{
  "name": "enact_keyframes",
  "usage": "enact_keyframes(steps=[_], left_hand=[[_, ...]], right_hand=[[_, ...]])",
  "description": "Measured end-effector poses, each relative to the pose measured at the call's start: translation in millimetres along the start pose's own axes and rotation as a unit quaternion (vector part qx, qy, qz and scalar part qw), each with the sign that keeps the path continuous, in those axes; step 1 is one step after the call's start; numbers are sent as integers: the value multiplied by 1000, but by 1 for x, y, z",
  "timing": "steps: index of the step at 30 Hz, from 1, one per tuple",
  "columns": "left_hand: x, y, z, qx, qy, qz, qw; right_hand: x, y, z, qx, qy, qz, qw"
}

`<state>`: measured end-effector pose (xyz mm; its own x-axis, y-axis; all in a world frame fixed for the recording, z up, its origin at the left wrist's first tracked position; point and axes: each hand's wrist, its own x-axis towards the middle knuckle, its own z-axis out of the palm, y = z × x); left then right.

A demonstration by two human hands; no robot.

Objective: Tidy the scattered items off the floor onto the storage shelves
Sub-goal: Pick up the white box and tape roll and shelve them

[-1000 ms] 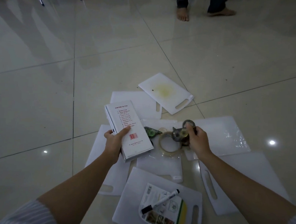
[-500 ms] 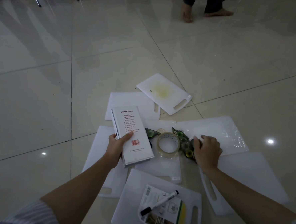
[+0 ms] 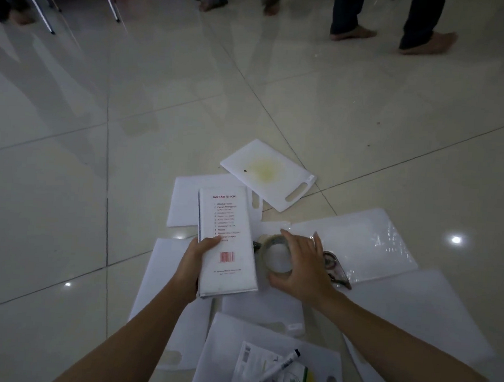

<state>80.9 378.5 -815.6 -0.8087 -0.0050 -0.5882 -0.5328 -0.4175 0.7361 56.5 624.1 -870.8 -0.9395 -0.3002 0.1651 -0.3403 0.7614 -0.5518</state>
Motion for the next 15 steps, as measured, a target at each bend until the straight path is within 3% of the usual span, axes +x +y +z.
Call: enact_keyframes(steps=[2,4,6,9,15], left_hand=[[3,6,11,-38,-26,-29,998],[9,12,29,-57,-44,-40,997],[21,18,56,-41,-52,-46,997],[38,25,110,-1,-78,-58,995],[57,25,222,82,-157,-53,983]], right_hand=[[4,-1,-16,172,65,108,977],[11,-1,-43,330,108,238,907],[16,12,-70,442,123,314,831],[14,32,-103,543,136,314,767],[-3,46,-190,748,166,265,585]])
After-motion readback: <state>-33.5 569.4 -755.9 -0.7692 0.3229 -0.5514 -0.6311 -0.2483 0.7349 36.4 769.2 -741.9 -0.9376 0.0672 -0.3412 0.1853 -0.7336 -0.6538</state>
